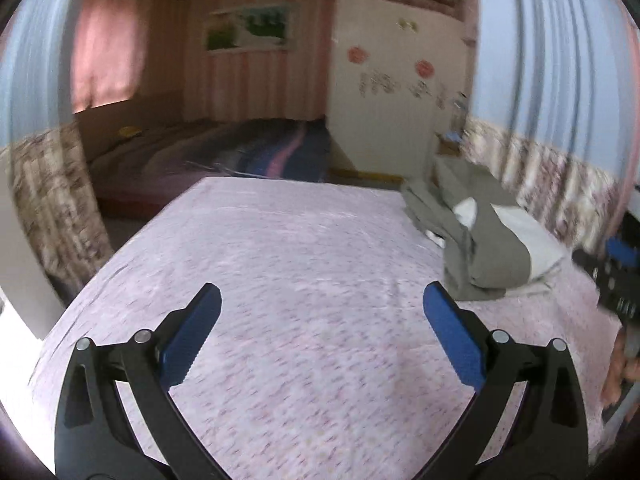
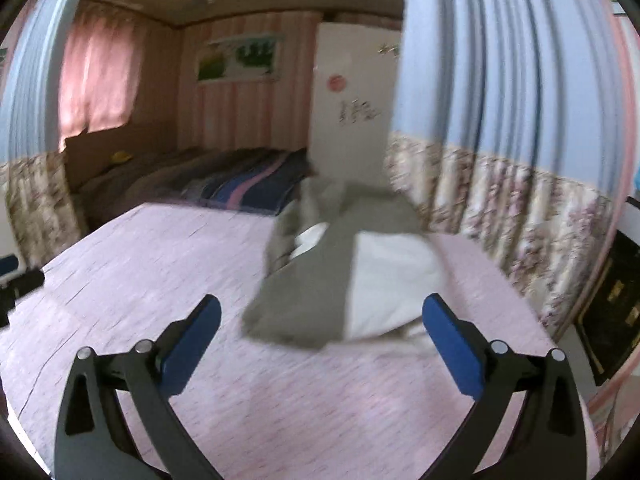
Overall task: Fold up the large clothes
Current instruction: 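Open both grippers and withdraw them from the folded jacket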
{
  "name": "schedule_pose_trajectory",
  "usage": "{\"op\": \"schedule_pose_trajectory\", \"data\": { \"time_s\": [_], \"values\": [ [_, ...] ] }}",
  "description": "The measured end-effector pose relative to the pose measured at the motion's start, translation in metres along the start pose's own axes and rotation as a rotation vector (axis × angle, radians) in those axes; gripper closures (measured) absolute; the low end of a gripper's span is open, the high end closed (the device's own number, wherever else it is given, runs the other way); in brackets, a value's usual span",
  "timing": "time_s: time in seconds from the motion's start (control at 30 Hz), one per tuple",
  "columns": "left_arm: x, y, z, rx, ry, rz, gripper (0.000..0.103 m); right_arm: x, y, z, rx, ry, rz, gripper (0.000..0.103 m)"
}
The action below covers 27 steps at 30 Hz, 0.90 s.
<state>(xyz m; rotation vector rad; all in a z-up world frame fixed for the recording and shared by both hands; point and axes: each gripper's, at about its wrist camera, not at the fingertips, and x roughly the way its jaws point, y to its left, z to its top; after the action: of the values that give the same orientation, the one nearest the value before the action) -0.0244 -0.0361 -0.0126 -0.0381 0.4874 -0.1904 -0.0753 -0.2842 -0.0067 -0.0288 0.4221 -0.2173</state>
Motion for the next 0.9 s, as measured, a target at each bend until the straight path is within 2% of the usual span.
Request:
{"op": "schedule_pose_trajectory", "data": {
  "time_s": [0.17,0.37,0.47,0.67,0.9],
  "values": [
    [-0.017,0.029,-0.014,-0.026,0.002,0.066,0.003,-0.002,0.03,0.0,-0.028,0.031,0.038,0.002],
    [-0.032,0.042,-0.017,-0.039,0.004,0.057,0.003,-0.009,0.053,0.01,-0.033,-0.029,0.071,0.002],
    [-0.035,0.045,-0.017,-0.049,0.006,0.054,0.003,-0.008,0.058,0.012,-0.032,-0.031,0.078,0.002],
    [-0.036,0.044,-0.012,-0.06,-0.007,0.066,0.003,-0.011,0.052,0.016,-0.011,-0.055,0.066,0.002],
    [-0.02,0.035,-0.004,-0.05,0.004,0.043,0.003,-0.015,0.019,0.011,0.04,-0.042,0.012,0.002]
  ]
}}
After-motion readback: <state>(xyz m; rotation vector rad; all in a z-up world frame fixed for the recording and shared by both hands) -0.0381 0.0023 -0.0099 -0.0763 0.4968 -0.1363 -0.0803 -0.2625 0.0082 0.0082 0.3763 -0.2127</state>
